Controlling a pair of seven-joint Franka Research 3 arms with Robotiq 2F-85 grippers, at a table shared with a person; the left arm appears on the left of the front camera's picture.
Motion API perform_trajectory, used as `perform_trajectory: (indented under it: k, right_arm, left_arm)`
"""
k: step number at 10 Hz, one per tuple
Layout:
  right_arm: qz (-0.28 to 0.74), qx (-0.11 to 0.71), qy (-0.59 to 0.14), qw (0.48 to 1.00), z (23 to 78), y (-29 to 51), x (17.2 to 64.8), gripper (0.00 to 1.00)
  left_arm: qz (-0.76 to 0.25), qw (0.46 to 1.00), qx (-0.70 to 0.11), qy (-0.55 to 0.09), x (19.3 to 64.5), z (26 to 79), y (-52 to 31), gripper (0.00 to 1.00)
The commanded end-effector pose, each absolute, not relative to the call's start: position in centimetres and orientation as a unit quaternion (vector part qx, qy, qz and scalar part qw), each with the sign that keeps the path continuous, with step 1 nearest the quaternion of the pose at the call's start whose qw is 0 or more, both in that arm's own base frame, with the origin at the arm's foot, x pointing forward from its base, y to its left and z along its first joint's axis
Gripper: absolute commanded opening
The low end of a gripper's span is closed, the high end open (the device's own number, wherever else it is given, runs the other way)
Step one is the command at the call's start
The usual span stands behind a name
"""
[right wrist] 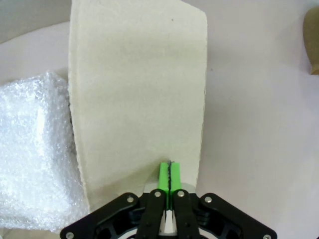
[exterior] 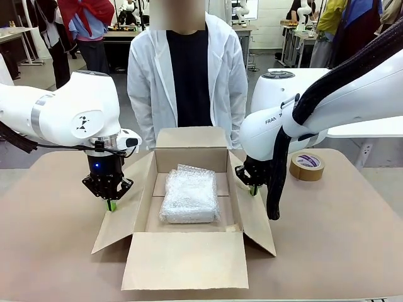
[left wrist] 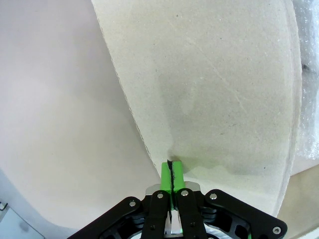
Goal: Wrap the clocks to prevent damage.
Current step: Once the human has placed the objects inside and stepped back, release both hands from the side flaps of the Package Box.
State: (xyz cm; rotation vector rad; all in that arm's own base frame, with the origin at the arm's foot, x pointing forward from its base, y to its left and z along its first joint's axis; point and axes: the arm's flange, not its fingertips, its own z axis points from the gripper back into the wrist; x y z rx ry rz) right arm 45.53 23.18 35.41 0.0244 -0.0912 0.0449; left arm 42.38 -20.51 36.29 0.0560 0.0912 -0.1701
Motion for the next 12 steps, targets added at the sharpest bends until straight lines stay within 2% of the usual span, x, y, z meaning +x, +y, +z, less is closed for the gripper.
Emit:
perform_trajectory:
  k: [1, 8, 10, 12]
  right_arm:
    - [0.022, 0.012, -0.046, 0.999, 35.3, 23.3, 45.3, 0.01]
    - [0.022, 0.012, -0.046, 0.999, 35.4, 23.2, 45.5, 0.01]
    - [0.070, 0.018, -0.051, 0.996, 40.2, 20.0, 45.0, 0.01]
    - [0.117, -0.026, -0.046, 0.992, 45.2, 17.2, 42.9, 0.01]
  left_arm:
    - [-0.087, 0.995, 0.031, 0.043, 42.3, 36.3, -20.4, 0.01]
    - [-0.085, 0.995, 0.028, 0.045, 42.4, 36.3, -20.5, 0.01]
    - [-0.134, 0.991, -0.011, 0.008, 41.7, 41.4, -17.6, 0.01]
    - [-0.187, 0.982, -0.019, -0.016, 40.3, 45.8, -15.2, 0.01]
